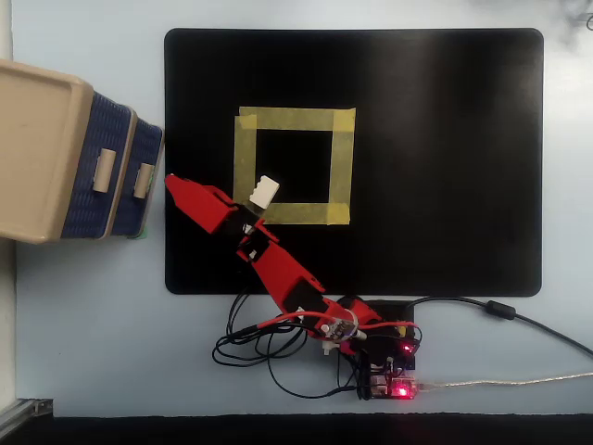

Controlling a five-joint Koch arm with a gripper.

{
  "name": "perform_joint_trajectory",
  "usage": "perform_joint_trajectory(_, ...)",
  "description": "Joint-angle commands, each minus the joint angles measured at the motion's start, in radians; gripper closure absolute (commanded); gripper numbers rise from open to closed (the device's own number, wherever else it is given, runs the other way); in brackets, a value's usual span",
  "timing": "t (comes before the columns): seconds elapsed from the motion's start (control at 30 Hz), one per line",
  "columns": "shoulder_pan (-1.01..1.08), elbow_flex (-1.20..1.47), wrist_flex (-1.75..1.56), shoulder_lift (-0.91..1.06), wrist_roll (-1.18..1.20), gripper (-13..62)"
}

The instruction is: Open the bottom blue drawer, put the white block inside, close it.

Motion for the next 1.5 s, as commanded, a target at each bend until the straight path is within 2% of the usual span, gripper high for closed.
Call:
perform_joint_trajectory(0.0,-0.034,-0.063,-0.095,-0.011,0.054,16.0)
perform_joint_trajectory(0.6,-0.092,-0.365,-0.074,-0.256,0.098,17.5)
perform_joint_trajectory(0.7,-0.091,-0.36,0.026,-0.252,0.098,26.2)
perform_joint_trajectory(0.73,-0.089,-0.357,0.067,-0.249,0.098,31.4)
perform_joint_trajectory(0.83,-0.084,-0.339,0.135,-0.245,0.095,53.9)
perform_joint_trajectory(0.87,-0.081,-0.328,0.141,-0.244,0.094,58.0)
perform_joint_trajectory(1.0,-0.025,-0.175,0.13,-0.19,0.084,57.4)
perform_joint_trajectory(1.23,0.094,0.477,-0.06,0.163,0.074,57.4)
perform_joint_trajectory(1.37,0.109,0.554,-0.071,0.199,0.077,56.5)
perform_joint_trajectory(1.4,0.107,0.552,-0.071,0.199,0.084,50.8)
perform_joint_trajectory(1.47,0.104,0.548,-0.071,0.213,0.089,28.3)
